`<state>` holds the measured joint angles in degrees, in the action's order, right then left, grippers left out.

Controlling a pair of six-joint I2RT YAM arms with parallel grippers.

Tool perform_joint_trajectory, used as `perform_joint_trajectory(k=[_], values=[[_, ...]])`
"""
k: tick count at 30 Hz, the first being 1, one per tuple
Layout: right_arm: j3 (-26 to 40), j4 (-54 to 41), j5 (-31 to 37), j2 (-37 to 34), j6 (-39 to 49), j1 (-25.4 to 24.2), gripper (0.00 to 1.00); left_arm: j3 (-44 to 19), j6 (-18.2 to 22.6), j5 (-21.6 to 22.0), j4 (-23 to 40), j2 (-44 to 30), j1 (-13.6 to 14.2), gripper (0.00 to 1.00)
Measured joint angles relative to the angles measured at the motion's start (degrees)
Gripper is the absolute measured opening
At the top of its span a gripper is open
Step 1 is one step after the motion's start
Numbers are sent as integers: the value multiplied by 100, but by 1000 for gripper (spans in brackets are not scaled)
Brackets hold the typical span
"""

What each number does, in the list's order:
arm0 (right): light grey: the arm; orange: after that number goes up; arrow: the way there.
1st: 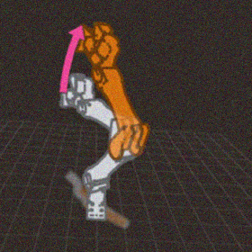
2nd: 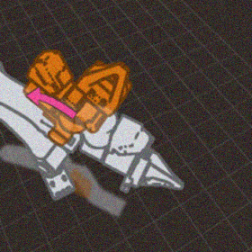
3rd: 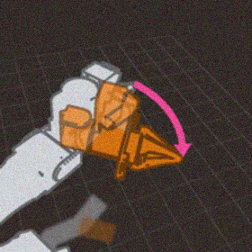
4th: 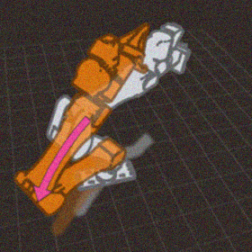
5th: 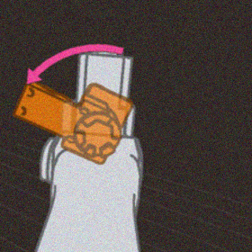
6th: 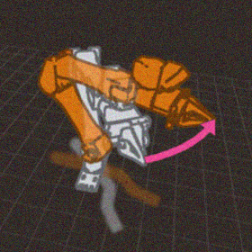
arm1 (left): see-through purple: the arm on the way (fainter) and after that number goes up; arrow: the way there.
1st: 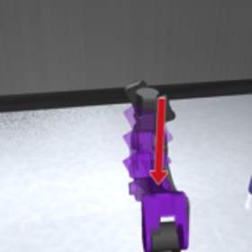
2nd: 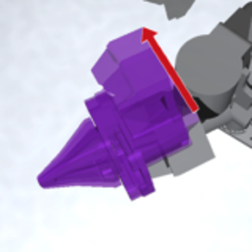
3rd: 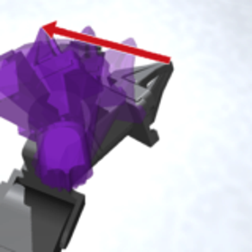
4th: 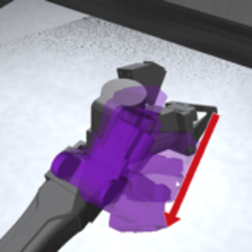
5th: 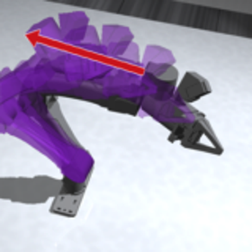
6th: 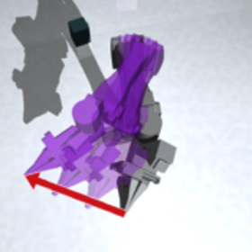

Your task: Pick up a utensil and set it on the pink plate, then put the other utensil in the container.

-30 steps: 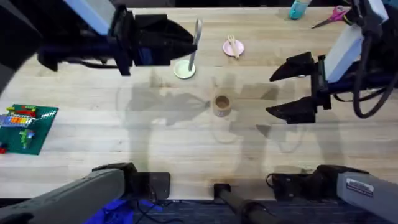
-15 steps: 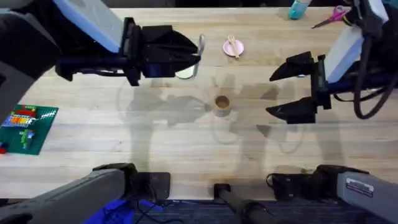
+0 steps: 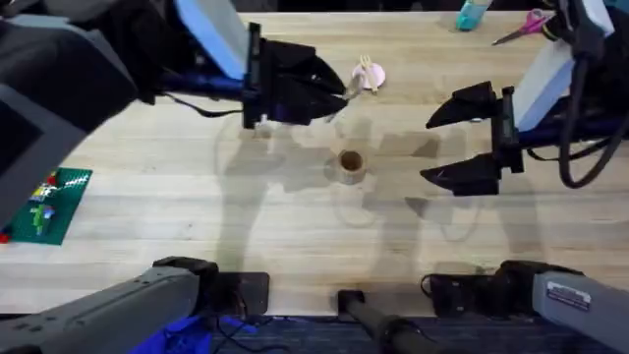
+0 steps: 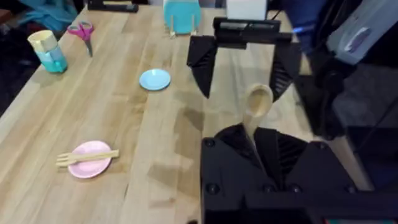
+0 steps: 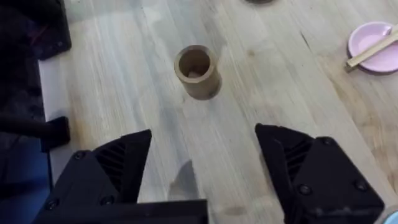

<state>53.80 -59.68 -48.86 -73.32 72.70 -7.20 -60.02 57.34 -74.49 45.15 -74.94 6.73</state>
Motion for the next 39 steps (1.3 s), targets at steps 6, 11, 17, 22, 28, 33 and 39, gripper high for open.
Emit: perform_joint_trajectory(k=[6, 11, 17, 22, 28, 33, 39], values=[[0, -2, 0, 0, 1, 0, 997, 240, -982, 609, -1102, -1, 471, 42], [0, -2, 0, 0, 3, 0, 996, 644, -1603, 772, -1796, 0, 683, 42], [0, -2, 0, 0, 3, 0, 996, 950, -2253, 831, -2650, -2, 843, 42], [0, -2, 0, 0, 3, 0, 996, 1238, -2765, 825, -3332, -2, 911, 42], [0, -2, 0, 0, 3, 0, 996, 1626, -3141, 771, -3773, -5, 916, 42], [0, -2, 0, 0, 21, 0, 996, 1680, -3236, 757, -3984, -7, 974, 42], [0, -2, 0, 0, 22, 0, 996, 1680, -3255, 717, -4070, -162, 1148, 42]])
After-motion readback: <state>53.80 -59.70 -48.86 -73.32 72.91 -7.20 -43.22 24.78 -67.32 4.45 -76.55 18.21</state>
